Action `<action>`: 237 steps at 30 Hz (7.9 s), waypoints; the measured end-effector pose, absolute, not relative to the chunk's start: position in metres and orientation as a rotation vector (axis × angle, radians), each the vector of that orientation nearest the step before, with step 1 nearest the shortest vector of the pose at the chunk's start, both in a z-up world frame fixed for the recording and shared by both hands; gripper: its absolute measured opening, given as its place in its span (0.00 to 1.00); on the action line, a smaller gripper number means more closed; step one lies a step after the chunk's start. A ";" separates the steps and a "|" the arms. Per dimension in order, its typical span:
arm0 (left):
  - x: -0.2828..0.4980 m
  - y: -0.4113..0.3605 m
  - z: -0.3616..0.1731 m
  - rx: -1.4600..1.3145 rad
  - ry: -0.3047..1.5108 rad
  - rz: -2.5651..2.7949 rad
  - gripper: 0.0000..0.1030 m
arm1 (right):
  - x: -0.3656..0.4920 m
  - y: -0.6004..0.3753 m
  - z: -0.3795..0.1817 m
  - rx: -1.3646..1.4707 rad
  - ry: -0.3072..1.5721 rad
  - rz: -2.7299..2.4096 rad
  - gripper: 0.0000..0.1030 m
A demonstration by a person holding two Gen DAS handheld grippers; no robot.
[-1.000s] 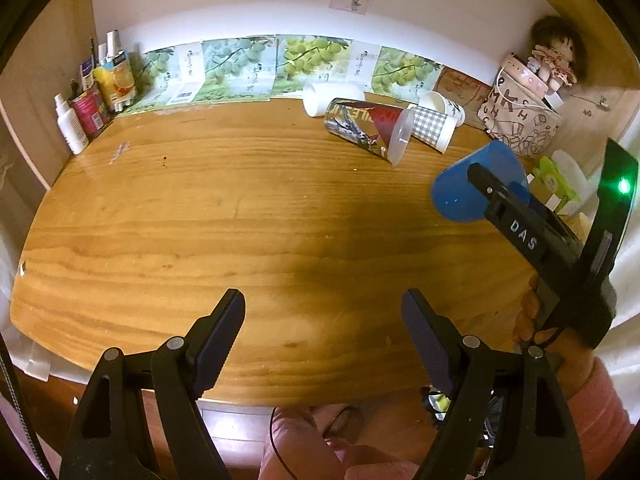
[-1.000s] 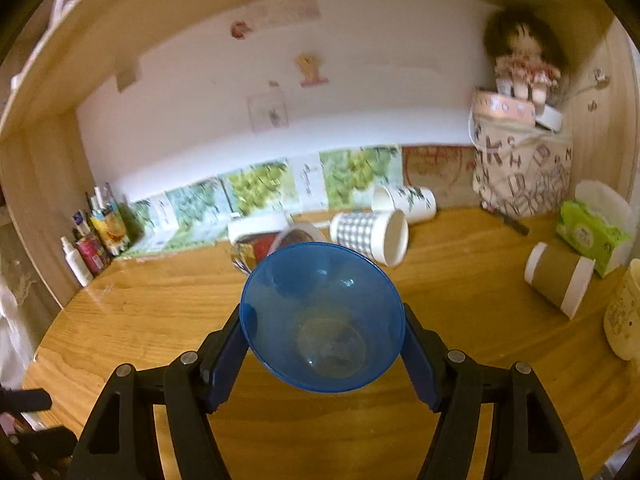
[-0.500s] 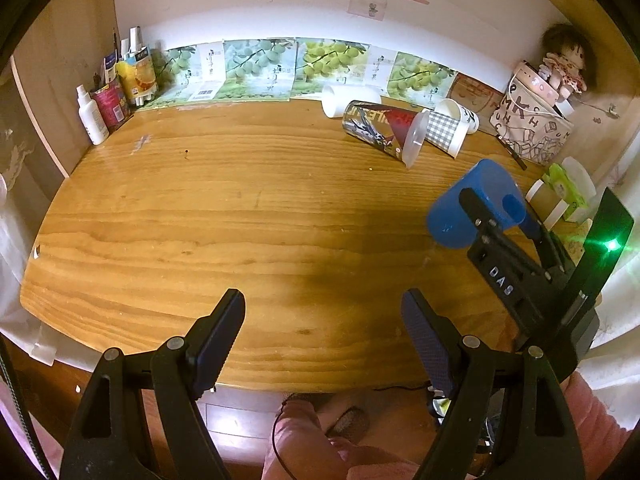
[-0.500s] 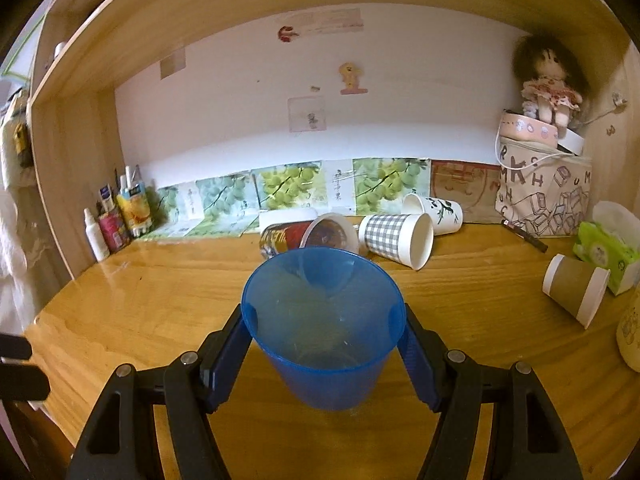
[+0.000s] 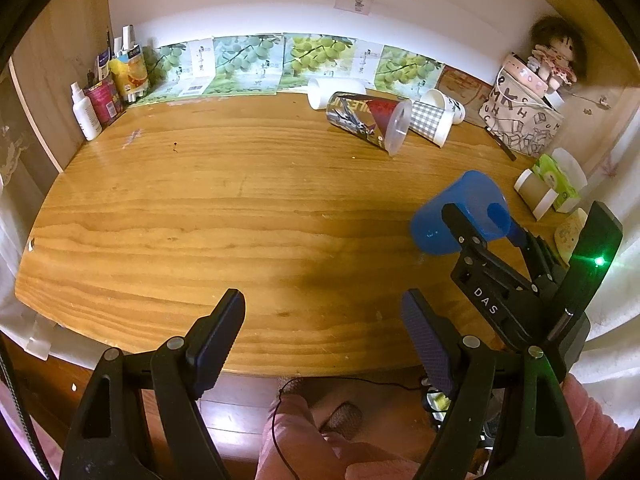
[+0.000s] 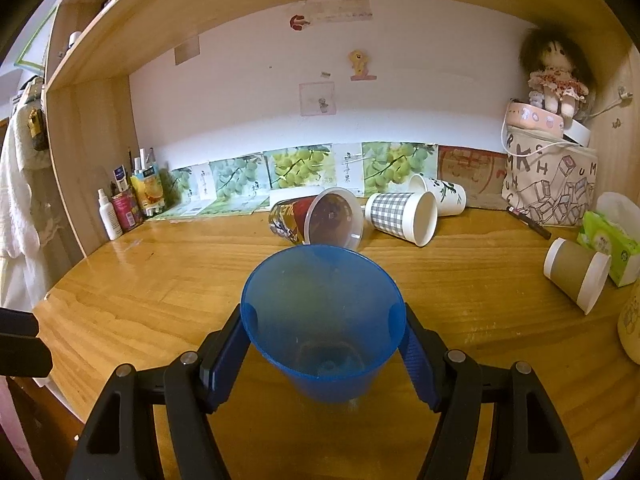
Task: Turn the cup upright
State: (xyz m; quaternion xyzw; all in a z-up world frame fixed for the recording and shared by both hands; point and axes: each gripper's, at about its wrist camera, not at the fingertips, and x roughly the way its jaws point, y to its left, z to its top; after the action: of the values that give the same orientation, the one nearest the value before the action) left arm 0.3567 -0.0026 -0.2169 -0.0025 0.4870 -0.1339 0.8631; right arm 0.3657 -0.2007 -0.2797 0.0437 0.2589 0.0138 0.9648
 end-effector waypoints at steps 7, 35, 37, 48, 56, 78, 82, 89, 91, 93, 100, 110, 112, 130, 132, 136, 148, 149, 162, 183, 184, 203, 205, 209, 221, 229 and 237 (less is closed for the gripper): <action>0.345 -0.005 -0.214 -0.013 1.013 -0.271 0.81 | 0.357 -0.203 -0.279 0.083 0.543 0.053 0.70; 0.309 0.003 -0.208 -0.066 0.985 -0.215 0.81 | 0.349 -0.206 -0.295 0.100 0.642 0.101 0.78; 0.310 0.003 -0.208 -0.071 0.985 -0.214 0.81 | 0.348 -0.206 -0.296 0.103 0.638 0.105 0.78; 0.315 -0.002 -0.216 -0.063 1.021 -0.230 0.81 | 0.351 -0.204 -0.298 0.096 0.660 0.103 0.78; 0.318 -0.004 -0.221 -0.049 1.046 -0.249 0.81 | 0.352 -0.205 -0.297 0.105 0.664 0.092 0.78; 0.316 -0.001 -0.230 -0.067 1.071 -0.276 0.81 | 0.329 -0.203 -0.294 0.120 0.757 0.085 0.78; 0.314 -0.001 -0.232 -0.074 1.078 -0.279 0.81 | 0.317 -0.202 -0.297 0.135 0.789 0.093 0.78; 0.306 -0.004 -0.235 -0.078 1.090 -0.290 0.81 | 0.299 -0.195 -0.304 0.113 0.836 0.101 0.78; 0.303 -0.004 -0.236 -0.077 1.094 -0.292 0.81 | 0.295 -0.194 -0.306 0.113 0.845 0.103 0.78; 0.299 -0.005 -0.238 -0.077 1.100 -0.292 0.81 | 0.293 -0.193 -0.308 0.111 0.855 0.104 0.78; 0.291 -0.001 -0.241 -0.089 1.112 -0.278 0.81 | 0.285 -0.191 -0.311 0.117 0.866 0.119 0.78; 0.287 0.006 -0.243 -0.126 1.114 -0.269 0.81 | 0.282 -0.193 -0.310 0.133 0.859 0.136 0.71; 0.287 0.007 -0.243 -0.129 1.112 -0.267 0.81 | 0.282 -0.194 -0.309 0.134 0.854 0.139 0.71; 0.312 0.016 -0.239 -0.168 1.090 -0.266 0.81 | 0.306 -0.187 -0.281 0.044 0.909 0.143 0.71; 0.317 0.017 -0.239 -0.170 1.090 -0.267 0.81 | 0.311 -0.186 -0.277 0.037 0.925 0.141 0.71; 0.333 0.021 -0.236 -0.176 1.084 -0.278 0.81 | 0.324 -0.184 -0.265 0.023 0.947 0.145 0.71; 0.390 0.037 -0.225 -0.194 1.062 -0.305 0.81 | 0.372 -0.178 -0.234 -0.013 1.050 0.157 0.70; 0.396 0.040 -0.224 -0.200 1.060 -0.308 0.81 | 0.377 -0.176 -0.231 -0.026 1.061 0.157 0.70; 0.457 0.062 -0.214 -0.293 1.022 -0.315 0.81 | 0.423 -0.158 -0.223 -0.080 1.173 0.160 0.70; 0.479 0.058 -0.212 -0.288 1.047 -0.364 0.81 | 0.435 -0.174 -0.227 0.093 1.272 0.091 0.71; 0.478 0.058 -0.211 -0.287 1.045 -0.365 0.81 | 0.434 -0.175 -0.227 0.099 1.271 0.088 0.71; 0.424 0.047 -0.182 -0.254 0.972 -0.341 0.81 | 0.398 -0.178 -0.182 0.155 1.034 0.114 0.78; 0.413 0.045 -0.178 -0.251 0.960 -0.334 0.81 | 0.387 -0.179 -0.177 0.162 1.000 0.123 0.79; 0.388 0.038 -0.167 -0.247 0.934 -0.312 0.81 | 0.362 -0.185 -0.166 0.183 0.930 0.123 0.80; 0.313 0.010 -0.127 -0.186 0.815 -0.254 0.81 | 0.273 -0.206 -0.120 0.209 0.675 0.028 0.84; 0.272 -0.006 -0.081 -0.100 0.654 -0.214 0.81 | 0.215 -0.212 -0.090 0.280 0.551 -0.017 0.95; 0.237 -0.008 -0.066 -0.078 0.533 -0.147 0.89 | 0.178 -0.200 -0.076 0.179 0.470 -0.080 0.99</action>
State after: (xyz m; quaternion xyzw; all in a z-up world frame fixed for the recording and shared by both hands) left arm 0.2373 -0.0082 -0.0663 -0.0387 0.2631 -0.0724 0.9613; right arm 0.1777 -0.2000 -0.0760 0.0885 0.2326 -0.0396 0.9677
